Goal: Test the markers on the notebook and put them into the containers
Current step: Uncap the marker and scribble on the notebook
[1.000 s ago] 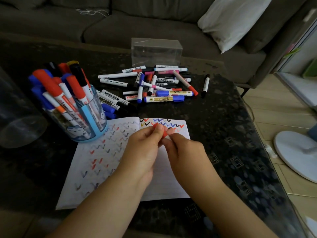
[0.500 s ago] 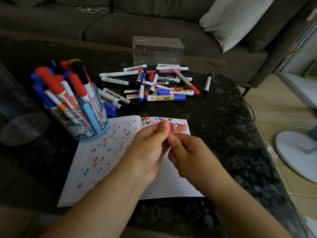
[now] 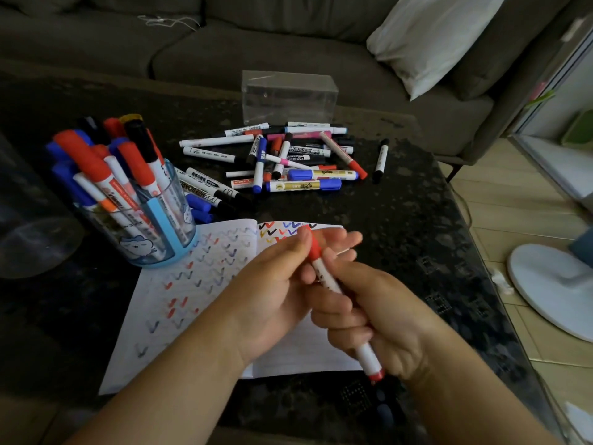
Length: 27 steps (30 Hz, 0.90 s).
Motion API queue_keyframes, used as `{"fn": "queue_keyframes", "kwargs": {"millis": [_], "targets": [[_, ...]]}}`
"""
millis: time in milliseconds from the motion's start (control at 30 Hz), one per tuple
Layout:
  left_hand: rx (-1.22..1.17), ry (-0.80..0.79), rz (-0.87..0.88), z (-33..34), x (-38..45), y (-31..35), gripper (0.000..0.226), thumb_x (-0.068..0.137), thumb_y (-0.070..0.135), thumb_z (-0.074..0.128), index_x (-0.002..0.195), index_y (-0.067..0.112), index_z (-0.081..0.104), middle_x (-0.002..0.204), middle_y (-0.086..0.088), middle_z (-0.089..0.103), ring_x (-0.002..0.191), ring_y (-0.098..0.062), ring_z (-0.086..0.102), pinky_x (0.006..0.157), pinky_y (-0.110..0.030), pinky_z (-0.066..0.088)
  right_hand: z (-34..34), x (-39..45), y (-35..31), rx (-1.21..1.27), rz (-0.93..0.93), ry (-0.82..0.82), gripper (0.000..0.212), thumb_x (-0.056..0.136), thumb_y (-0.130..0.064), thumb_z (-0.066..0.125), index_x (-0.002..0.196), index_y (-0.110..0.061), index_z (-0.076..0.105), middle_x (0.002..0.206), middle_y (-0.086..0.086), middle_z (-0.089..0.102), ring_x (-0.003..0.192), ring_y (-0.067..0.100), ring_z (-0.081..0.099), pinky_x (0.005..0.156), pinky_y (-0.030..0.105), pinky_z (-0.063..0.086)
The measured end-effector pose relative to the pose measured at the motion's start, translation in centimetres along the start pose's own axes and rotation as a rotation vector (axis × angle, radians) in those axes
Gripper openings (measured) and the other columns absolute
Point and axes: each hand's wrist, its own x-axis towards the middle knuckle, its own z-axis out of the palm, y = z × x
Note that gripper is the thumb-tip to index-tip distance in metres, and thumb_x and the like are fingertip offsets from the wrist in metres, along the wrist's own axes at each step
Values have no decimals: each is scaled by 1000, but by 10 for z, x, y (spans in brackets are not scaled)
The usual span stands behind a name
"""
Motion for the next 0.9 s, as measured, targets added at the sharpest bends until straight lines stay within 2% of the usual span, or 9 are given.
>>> {"fn": "queue_keyframes", "kwargs": {"millis": [100, 200, 300, 400, 500, 600, 667, 767, 900], "targets": [[16, 25, 31, 5, -6, 2, 30, 84, 35, 43, 83, 9, 57, 100, -11, 72, 97, -17, 68, 74, -26, 57, 8, 0, 2, 15, 4, -53, 36, 93, -40, 44, 74, -12, 56, 49, -5, 33, 36, 0, 24, 29, 10, 20], [117, 157, 71, 5, -3, -1, 27, 83, 36, 45, 73, 12, 53, 96, -9, 73, 84, -13, 70, 62, -20, 53, 11, 5, 10, -429, -151, 174, 37, 99, -34, 37, 74, -11, 52, 48, -4, 36, 40, 5, 26, 36, 16, 21], [120, 249, 79, 3, 2, -7, 30, 94, 27, 42, 72, 11, 54, 96, -8, 73, 89, -13, 70, 66, -21, 51, 4, 10, 15, -1018, -335, 381, 35, 99, -34, 38, 75, -16, 56, 49, -10, 46, 43, 4, 40, 47, 21, 34], [86, 334, 91, 3, 7, -12, 35, 98, 23, 41, 70, 9, 56, 95, -10, 73, 94, -14, 68, 68, -19, 51, 0, 13, 18, -1423, -447, 519, 35, 98, -41, 34, 101, -19, 62, 70, -7, 56, 60, 9, 52, 58, 24, 42], [84, 395, 90, 4, 10, -18, 37, 98, 24, 42, 68, 9, 58, 94, -9, 73, 93, -14, 68, 71, -18, 52, 0, 17, 20, -1565, -442, 587, 41, 98, -43, 30, 125, -21, 52, 93, 7, 65, 79, 23, 61, 67, 31, 46], [119, 353, 63, -1, 11, -15, 34, 96, 27, 43, 79, 7, 66, 96, -8, 73, 95, -17, 68, 83, -25, 51, 2, 16, 17, -1286, -406, 514, 31, 100, -37, 35, 110, -25, 62, 78, 3, 66, 61, 7, 56, 60, 24, 43], [31, 219, 18, -2, 7, -8, 38, 94, 30, 40, 97, 2, 66, 104, -14, 71, 87, -15, 70, 76, -24, 54, 0, 11, 11, -729, -242, 368, 35, 101, -33, 36, 82, -15, 59, 54, 1, 47, 40, 6, 36, 41, 22, 32], [-56, 25, -12, 1, -2, -2, 43, 86, 34, 40, 107, 3, 62, 113, -15, 67, 100, -17, 67, 85, -29, 53, -3, 0, 0, -40, 3, 51, 40, 96, -37, 40, 73, -10, 59, 48, -2, 34, 35, 2, 23, 30, 12, 18], [-34, -1, 43, 7, -7, 2, 25, 82, 30, 46, 83, 9, 61, 100, -13, 71, 102, -19, 67, 84, -32, 55, 5, -1, -2, 82, 37, -108, 38, 92, -41, 46, 72, -13, 61, 48, -6, 35, 35, -1, 25, 29, 9, 19]]}}
